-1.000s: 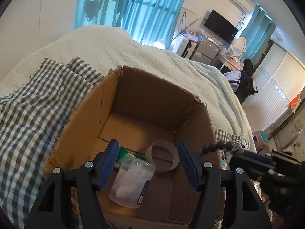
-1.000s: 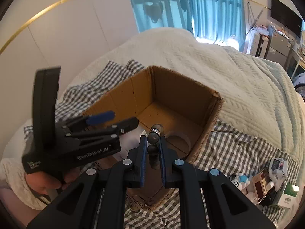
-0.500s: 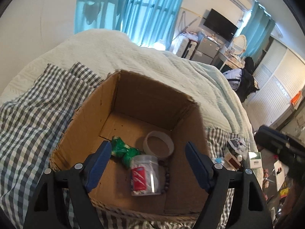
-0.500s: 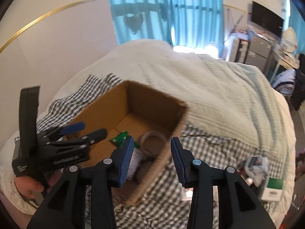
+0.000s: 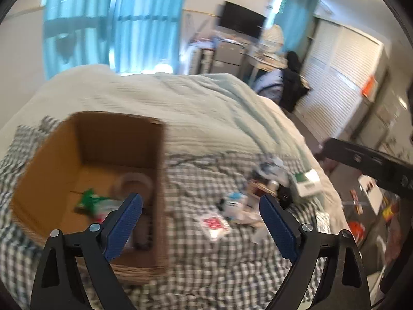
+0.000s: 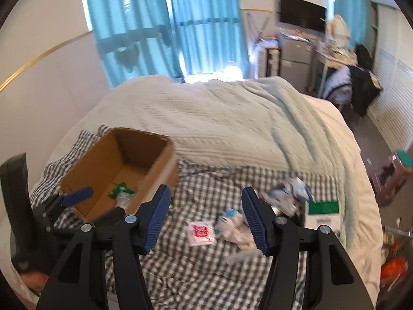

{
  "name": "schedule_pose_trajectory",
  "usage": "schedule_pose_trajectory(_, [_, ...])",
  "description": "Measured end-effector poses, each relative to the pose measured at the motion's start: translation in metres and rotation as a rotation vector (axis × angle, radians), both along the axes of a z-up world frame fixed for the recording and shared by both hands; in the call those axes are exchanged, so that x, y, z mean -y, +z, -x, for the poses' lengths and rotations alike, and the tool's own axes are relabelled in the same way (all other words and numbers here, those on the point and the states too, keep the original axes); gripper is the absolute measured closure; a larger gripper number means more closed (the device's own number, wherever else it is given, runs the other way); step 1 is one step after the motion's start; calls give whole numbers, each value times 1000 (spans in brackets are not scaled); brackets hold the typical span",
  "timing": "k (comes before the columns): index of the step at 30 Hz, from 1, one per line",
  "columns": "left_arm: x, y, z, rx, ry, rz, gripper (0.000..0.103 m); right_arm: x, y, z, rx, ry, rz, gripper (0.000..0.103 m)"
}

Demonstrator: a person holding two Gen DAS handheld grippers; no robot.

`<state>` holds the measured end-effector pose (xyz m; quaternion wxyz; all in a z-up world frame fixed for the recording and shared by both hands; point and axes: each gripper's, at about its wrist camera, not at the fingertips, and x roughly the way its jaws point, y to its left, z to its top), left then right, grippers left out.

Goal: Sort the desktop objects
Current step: 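Return both grippers to the pile and grasp the silver blister pack with the right gripper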

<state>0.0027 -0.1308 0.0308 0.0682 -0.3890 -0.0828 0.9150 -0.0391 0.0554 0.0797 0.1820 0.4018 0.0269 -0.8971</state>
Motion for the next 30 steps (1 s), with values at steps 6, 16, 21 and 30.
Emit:
schedule_pose_trajectory(6, [-53, -43, 13, 96, -69, 4, 8, -39, -37, 9, 66, -61, -4, 45])
schedule_pose_trajectory(16, [-80, -117, 45, 183, -47, 86, 8, -123, -102, 10, 130, -240, -18, 45])
schedule_pose_trajectory(21, [-80, -152, 63, 243, -25, 82, 8, -172, -133, 4, 156, -367, -68, 45])
schedule_pose_trajectory(30, [-81, -180, 79, 276, -6, 115, 8, -224, -194, 5, 277, -536, -153, 28])
